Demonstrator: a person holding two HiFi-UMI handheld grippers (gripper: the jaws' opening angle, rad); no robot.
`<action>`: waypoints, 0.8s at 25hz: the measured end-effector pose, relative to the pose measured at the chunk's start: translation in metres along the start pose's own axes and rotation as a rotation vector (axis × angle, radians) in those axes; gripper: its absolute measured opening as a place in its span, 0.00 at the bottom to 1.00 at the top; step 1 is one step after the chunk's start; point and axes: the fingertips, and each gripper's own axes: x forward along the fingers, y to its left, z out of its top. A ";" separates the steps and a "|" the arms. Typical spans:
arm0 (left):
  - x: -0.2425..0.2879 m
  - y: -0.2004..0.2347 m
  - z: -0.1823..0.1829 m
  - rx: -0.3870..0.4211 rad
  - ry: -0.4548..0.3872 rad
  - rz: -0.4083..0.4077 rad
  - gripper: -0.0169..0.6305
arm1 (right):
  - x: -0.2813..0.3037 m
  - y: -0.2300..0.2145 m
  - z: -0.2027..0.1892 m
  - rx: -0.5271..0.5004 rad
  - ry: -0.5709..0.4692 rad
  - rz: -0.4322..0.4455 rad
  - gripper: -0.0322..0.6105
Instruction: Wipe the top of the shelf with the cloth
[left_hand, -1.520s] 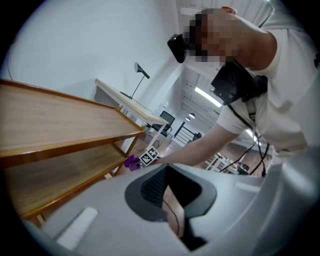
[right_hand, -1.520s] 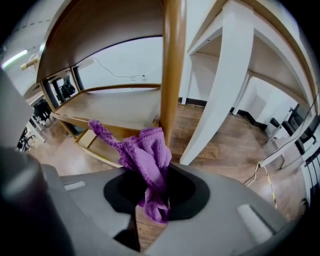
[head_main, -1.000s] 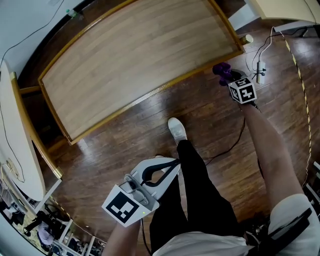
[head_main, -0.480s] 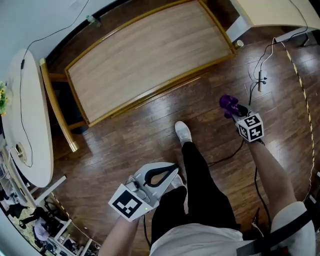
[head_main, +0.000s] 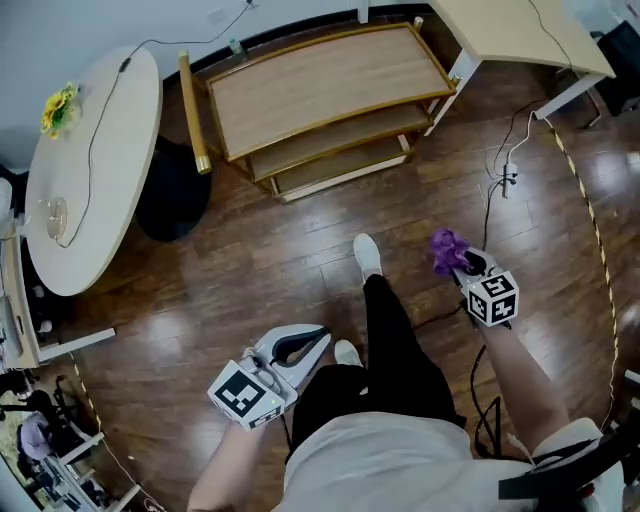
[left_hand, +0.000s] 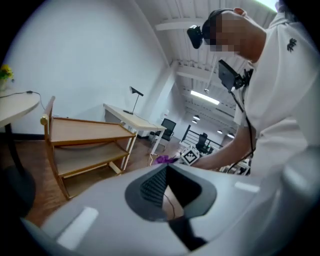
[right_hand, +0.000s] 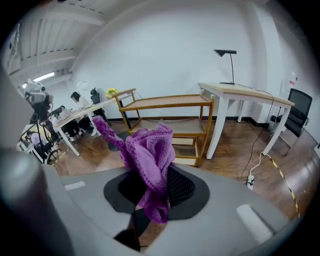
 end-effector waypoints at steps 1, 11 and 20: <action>-0.016 -0.012 -0.005 0.014 -0.012 0.009 0.05 | -0.020 0.018 0.000 0.008 -0.023 0.004 0.20; -0.078 -0.150 -0.007 0.101 -0.020 -0.013 0.05 | -0.223 0.108 0.004 0.066 -0.187 0.046 0.20; -0.079 -0.216 -0.006 0.152 -0.045 0.005 0.05 | -0.327 0.133 0.027 0.064 -0.327 0.133 0.20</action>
